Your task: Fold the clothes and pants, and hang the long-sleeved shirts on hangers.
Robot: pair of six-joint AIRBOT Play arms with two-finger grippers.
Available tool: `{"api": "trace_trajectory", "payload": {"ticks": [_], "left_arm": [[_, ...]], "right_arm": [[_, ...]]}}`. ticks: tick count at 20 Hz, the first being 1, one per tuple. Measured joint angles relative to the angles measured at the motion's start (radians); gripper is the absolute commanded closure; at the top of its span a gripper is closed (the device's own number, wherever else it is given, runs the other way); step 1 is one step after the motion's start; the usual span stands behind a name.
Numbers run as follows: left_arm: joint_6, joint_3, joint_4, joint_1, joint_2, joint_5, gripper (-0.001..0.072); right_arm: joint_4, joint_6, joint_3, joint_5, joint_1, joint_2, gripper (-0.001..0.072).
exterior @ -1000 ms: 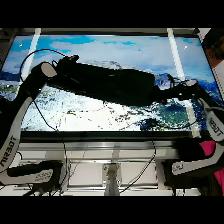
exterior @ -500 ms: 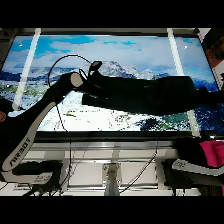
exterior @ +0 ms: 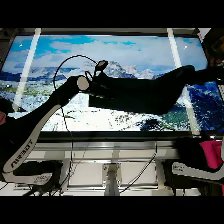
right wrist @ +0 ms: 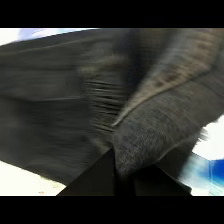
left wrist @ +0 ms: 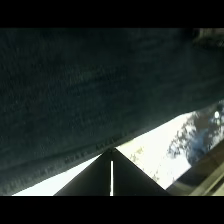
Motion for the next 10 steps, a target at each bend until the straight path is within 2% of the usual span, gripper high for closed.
{"api": "trace_trajectory", "payload": {"ticks": [4, 10], "left_arm": [[-0.033, 0.0, 0.016, 0.051, 0.004, 0.068, 0.0698], [-0.097, 0.0, 0.079, 0.239, 0.037, 0.095, 0.0697]], "right_arm": [[0.024, 0.006, 0.007, -0.088, 0.286, -0.046, 0.0698], [0.134, 0.01, 0.009, -0.206, 0.602, -0.204, 0.0698]]}}
